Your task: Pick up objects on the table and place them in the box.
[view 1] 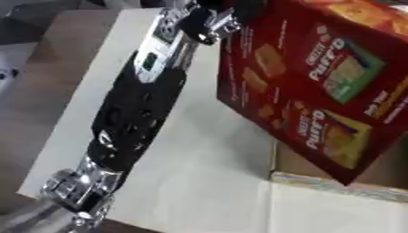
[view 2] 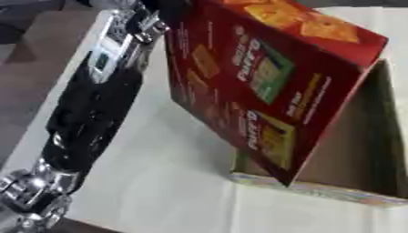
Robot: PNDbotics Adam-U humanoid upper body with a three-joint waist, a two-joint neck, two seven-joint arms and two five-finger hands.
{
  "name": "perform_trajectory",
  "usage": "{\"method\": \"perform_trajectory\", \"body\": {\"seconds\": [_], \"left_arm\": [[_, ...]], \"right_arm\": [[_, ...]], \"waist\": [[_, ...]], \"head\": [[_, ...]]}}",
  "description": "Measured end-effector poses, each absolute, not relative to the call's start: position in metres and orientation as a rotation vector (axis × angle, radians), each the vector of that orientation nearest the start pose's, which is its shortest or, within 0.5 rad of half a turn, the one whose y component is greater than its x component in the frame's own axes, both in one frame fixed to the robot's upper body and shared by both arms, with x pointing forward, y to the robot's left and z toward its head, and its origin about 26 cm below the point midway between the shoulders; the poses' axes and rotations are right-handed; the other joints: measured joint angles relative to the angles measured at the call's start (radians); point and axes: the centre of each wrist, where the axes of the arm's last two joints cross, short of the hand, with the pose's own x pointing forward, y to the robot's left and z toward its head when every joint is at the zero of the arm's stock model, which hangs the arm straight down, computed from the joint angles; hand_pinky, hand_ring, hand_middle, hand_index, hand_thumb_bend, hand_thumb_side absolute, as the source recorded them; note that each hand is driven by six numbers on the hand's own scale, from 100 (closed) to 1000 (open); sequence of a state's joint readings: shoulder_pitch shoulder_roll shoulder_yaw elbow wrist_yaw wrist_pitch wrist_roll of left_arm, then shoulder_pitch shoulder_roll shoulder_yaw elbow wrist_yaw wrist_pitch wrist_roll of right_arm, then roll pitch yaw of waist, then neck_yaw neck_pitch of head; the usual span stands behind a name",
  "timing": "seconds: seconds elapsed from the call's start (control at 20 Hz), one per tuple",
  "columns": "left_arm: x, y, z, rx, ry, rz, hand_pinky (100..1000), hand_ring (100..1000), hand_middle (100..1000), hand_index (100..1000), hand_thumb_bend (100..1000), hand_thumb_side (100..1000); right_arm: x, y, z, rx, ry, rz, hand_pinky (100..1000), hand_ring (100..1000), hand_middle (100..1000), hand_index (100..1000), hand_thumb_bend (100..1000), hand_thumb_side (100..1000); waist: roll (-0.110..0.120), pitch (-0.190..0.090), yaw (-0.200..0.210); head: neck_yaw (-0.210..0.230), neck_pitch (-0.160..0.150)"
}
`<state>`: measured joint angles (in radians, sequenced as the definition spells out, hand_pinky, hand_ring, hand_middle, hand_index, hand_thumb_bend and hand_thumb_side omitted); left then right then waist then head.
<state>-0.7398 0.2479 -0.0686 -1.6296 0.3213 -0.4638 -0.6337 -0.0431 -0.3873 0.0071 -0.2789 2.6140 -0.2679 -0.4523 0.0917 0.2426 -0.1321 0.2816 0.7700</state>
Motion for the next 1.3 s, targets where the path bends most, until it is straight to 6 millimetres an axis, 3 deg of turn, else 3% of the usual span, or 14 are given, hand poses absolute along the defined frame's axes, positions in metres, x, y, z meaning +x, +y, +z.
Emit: {"method": "perform_trajectory", "body": {"seconds": [0.1, 0.15, 0.5, 0.65, 1.0, 1.1, 1.3], "left_arm": [[0.386, 0.191, 0.253, 0.689, 3.068, 1.237, 100, 369, 461, 524, 100, 525], [0.386, 0.189, 0.252, 0.671, 3.069, 1.228, 100, 374, 461, 525, 100, 469], [0.392, 0.181, 0.255, 0.559, 3.070, 1.183, 100, 372, 459, 520, 100, 459], [0.393, 0.182, 0.255, 0.521, 3.077, 1.154, 100, 364, 449, 511, 100, 385], [0.394, 0.183, 0.254, 0.427, 3.078, 1.110, 100, 368, 452, 511, 100, 470], [0.394, 0.180, 0.248, 0.440, 3.092, 1.094, 100, 378, 454, 511, 100, 544], [0.392, 0.175, 0.231, 0.500, 3.137, 1.081, 100, 411, 471, 525, 100, 552]], "right_arm": [[0.078, -0.433, -0.206, -0.333, -0.298, 2.673, 343, 539, 660, 770, 100, 1000], [0.080, -0.432, -0.206, -0.332, -0.297, 2.675, 343, 539, 660, 770, 100, 1000], [0.086, -0.430, -0.205, -0.331, -0.295, 2.678, 343, 537, 659, 770, 100, 1000], [0.086, -0.430, -0.205, -0.334, -0.294, 2.678, 343, 537, 659, 770, 100, 1000], [0.088, -0.430, -0.205, -0.348, -0.297, 2.681, 343, 537, 659, 770, 100, 1000], [0.090, -0.429, -0.204, -0.354, -0.299, 2.683, 343, 537, 659, 770, 100, 1000], [0.096, -0.429, -0.204, -0.363, -0.304, 2.689, 344, 539, 660, 771, 100, 1000]], "waist": [[0.004, 0.003, -0.010], [0.005, 0.005, -0.015], [0.012, 0.012, -0.030], [0.012, 0.016, -0.031], [0.012, 0.026, -0.036], [0.012, 0.030, -0.040], [0.015, 0.037, -0.052]], "head": [[-0.001, 0.000], [-0.001, 0.000], [-0.009, 0.000], [-0.009, 0.000], [-0.009, 0.000], [-0.009, 0.000], [-0.009, 0.000]]}}
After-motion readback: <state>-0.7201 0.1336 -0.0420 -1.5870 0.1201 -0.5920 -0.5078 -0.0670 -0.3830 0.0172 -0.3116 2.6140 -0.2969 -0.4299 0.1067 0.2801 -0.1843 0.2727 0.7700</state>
